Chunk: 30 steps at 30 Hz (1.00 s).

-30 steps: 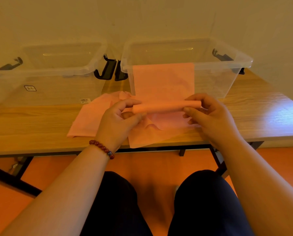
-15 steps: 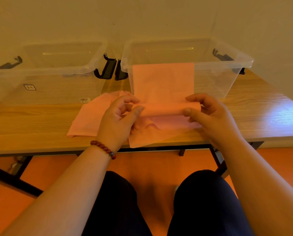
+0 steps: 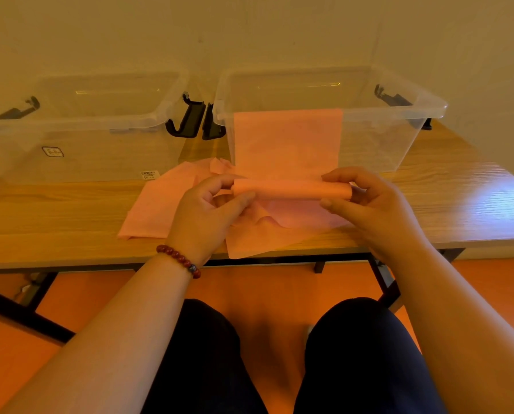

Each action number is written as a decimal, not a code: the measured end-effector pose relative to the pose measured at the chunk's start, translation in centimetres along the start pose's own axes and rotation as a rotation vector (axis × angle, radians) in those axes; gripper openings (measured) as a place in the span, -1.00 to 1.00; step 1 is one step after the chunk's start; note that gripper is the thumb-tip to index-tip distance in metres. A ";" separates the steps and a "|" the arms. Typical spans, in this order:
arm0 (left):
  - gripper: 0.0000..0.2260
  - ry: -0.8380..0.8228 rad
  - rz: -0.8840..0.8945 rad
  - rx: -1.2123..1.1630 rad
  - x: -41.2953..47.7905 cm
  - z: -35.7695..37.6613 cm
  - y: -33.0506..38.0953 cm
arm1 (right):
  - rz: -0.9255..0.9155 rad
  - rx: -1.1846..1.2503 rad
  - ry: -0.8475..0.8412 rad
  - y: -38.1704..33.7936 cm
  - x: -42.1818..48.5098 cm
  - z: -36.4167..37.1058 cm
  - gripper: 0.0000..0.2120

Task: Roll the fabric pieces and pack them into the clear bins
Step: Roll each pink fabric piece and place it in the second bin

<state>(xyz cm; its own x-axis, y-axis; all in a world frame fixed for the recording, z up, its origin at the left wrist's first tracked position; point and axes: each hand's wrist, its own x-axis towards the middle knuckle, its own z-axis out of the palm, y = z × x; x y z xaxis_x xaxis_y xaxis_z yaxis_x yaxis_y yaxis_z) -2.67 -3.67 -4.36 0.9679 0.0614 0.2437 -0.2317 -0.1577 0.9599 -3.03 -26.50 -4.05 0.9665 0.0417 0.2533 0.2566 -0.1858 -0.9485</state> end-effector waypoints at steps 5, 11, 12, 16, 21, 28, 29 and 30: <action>-0.82 0.016 0.030 0.027 0.1 0.1 0.0 | 0.001 0.020 0.036 0.1 0.0 0.1 -0.74; -0.75 -0.016 0.034 -0.007 -0.1 0.0 -0.1 | -0.023 -0.016 0.053 0.0 0.0 0.2 -0.82; -0.71 -0.021 0.034 0.002 -0.1 -0.1 -0.1 | -0.022 -0.027 0.052 0.0 0.0 0.2 -0.83; -0.68 -0.007 0.068 0.029 -0.1 0.0 -0.2 | -0.029 -0.042 0.040 0.0 0.1 0.3 -0.85; -0.74 0.050 0.123 0.137 -0.1 0.1 0.1 | -0.019 0.052 0.060 -0.7 0.1 0.3 -0.83; -0.78 0.118 0.205 0.121 0.3 0.0 1.6 | 0.013 -0.051 0.087 -1.9 0.5 0.3 -0.89; -0.79 0.120 0.212 0.111 0.4 0.0 1.9 | 0.011 -0.077 0.112 -2.0 0.6 0.3 -0.92; -0.79 0.110 0.213 0.102 0.5 -0.1 2.1 | 0.015 -0.082 0.137 -2.2 0.7 0.3 -0.93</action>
<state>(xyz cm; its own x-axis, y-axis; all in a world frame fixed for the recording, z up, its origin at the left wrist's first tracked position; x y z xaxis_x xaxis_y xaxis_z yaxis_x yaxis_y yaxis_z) -2.66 -3.91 -2.21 0.8804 0.1223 0.4582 -0.4131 -0.2767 0.8676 -2.92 -25.74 -1.90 0.9586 -0.0952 0.2684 0.2355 -0.2650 -0.9350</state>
